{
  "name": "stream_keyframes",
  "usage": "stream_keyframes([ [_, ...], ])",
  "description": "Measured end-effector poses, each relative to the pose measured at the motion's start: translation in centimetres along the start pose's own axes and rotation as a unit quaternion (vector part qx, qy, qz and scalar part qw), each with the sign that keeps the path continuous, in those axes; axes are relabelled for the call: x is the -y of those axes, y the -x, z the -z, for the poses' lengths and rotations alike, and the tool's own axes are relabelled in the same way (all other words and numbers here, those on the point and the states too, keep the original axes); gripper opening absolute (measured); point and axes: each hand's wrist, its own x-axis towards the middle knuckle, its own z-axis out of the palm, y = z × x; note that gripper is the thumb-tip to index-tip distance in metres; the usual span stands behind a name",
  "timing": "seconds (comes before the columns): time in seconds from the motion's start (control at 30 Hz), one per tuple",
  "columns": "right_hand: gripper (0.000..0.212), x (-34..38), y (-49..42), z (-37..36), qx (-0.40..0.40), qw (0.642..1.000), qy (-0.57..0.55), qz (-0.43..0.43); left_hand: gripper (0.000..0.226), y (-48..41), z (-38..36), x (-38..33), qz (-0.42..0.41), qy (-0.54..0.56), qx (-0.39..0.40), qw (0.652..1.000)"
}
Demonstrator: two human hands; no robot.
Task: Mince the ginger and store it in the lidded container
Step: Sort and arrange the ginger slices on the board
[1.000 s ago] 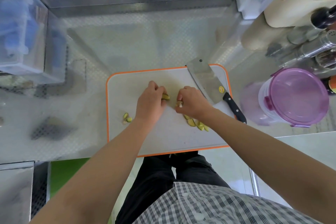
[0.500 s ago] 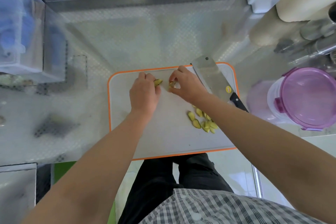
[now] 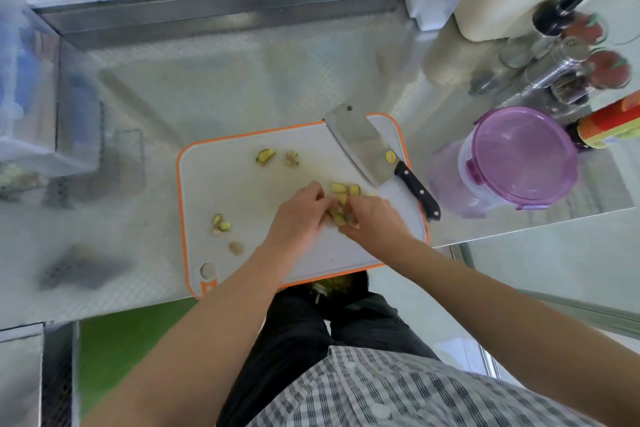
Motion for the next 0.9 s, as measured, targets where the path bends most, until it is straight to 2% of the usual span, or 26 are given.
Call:
stream_keyframes([
  [0.13,0.019,0.4,0.0,-0.9,-0.016,0.999,0.027,-0.012,0.01,-0.3,0.4,-0.4,0.016,0.004,0.002,1.0],
  [0.23,0.02,0.2,-0.2,-0.8,-0.016,0.999,-0.01,-0.035,0.012,-0.6,0.5,-0.4,0.033,0.012,0.035,0.999],
  [0.33,0.02,0.1,0.1,-0.8,-0.023,0.999,-0.013,-0.035,0.021,-0.5,0.5,-0.2,0.039,0.019,0.039,0.998],
  [0.4,0.018,0.1,0.2,-0.8,-0.026,0.999,-0.029,-0.032,0.019,-0.5,0.5,0.0,0.041,0.023,0.045,0.998],
  [0.57,0.019,0.3,0.0,-0.4,-0.01,0.998,-0.038,-0.045,0.011,-1.5,1.2,0.0,0.061,0.028,0.106,0.992],
  [0.7,0.025,0.0,0.1,-0.6,-0.017,0.996,-0.055,-0.063,0.014,-1.0,1.8,0.7,0.107,0.143,0.099,0.979],
  [0.8,0.022,-0.3,0.3,-0.8,-0.027,0.995,-0.071,-0.064,0.019,-0.3,2.1,1.1,0.114,0.223,0.132,0.959],
  [0.9,0.018,-0.6,0.3,-0.7,-0.023,0.994,-0.089,-0.055,0.016,-0.5,2.0,0.8,0.108,0.221,0.156,0.957],
])
